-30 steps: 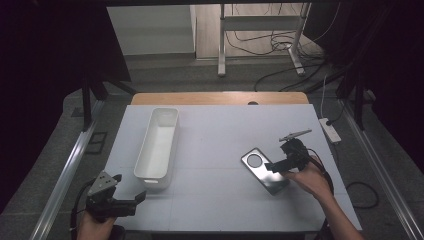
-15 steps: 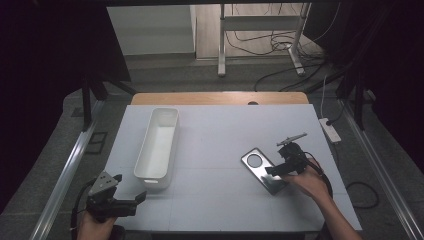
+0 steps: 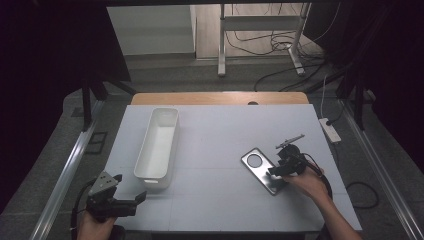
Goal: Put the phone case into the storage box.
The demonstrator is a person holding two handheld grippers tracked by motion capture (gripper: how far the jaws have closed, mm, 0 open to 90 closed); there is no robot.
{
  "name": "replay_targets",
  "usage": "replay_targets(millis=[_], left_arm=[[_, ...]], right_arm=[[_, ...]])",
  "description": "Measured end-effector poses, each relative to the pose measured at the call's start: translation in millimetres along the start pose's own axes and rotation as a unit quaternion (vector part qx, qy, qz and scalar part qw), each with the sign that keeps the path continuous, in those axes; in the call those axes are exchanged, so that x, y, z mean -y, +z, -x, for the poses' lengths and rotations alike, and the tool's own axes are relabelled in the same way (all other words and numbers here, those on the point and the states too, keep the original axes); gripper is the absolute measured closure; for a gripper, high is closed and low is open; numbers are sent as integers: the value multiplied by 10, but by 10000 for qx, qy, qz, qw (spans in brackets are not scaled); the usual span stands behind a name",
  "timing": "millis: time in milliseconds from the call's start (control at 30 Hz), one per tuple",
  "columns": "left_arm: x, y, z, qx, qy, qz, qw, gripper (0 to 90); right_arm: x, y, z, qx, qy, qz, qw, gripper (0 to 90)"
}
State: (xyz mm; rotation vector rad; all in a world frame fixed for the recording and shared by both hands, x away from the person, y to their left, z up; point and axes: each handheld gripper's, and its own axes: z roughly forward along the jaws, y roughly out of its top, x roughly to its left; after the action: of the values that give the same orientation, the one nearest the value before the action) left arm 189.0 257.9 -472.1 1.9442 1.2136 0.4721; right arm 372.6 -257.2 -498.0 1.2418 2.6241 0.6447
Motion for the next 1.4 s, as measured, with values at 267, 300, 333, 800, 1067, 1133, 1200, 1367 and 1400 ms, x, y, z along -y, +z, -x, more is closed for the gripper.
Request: replay_targets(millis=[267, 300, 333, 800, 1067, 1133, 1200, 1367, 1400], left_arm=[[-1, 4, 2, -4, -12, -16, 10000, 0], [-2, 5, 3, -7, -9, -21, 10000, 0], [-2, 5, 2, -15, -1, -24, 10000, 0], [-1, -7, 2, -14, 9, 27, 10000, 0], [-5, -7, 15, -10, 62, 29, 10000, 9], [-8, -5, 16, 33, 102, 18, 9999, 16], [-11, 1, 18, 73, 124, 3, 9999, 19], [-17, 0, 16, 178, 109, 79, 9998, 21], [-17, -1, 16, 191, 96, 116, 9997, 20]], right_arm=[[1, -7, 34, -88, -65, -41, 9999, 794], [4, -16, 43, -28, -113, -64, 9999, 843], [9, -21, 49, 9, -129, -69, 9999, 871], [27, -33, 74, -85, -160, -5, 9998, 886], [18, -100, 31, -85, -163, 211, 9996, 886], [25, -133, 37, -72, -115, 281, 9995, 886], [28, -164, 39, -57, -65, 365, 9993, 886], [30, -269, -1, -60, 5, 632, 9980, 886], [30, -284, -8, -54, -2, 666, 9978, 886]])
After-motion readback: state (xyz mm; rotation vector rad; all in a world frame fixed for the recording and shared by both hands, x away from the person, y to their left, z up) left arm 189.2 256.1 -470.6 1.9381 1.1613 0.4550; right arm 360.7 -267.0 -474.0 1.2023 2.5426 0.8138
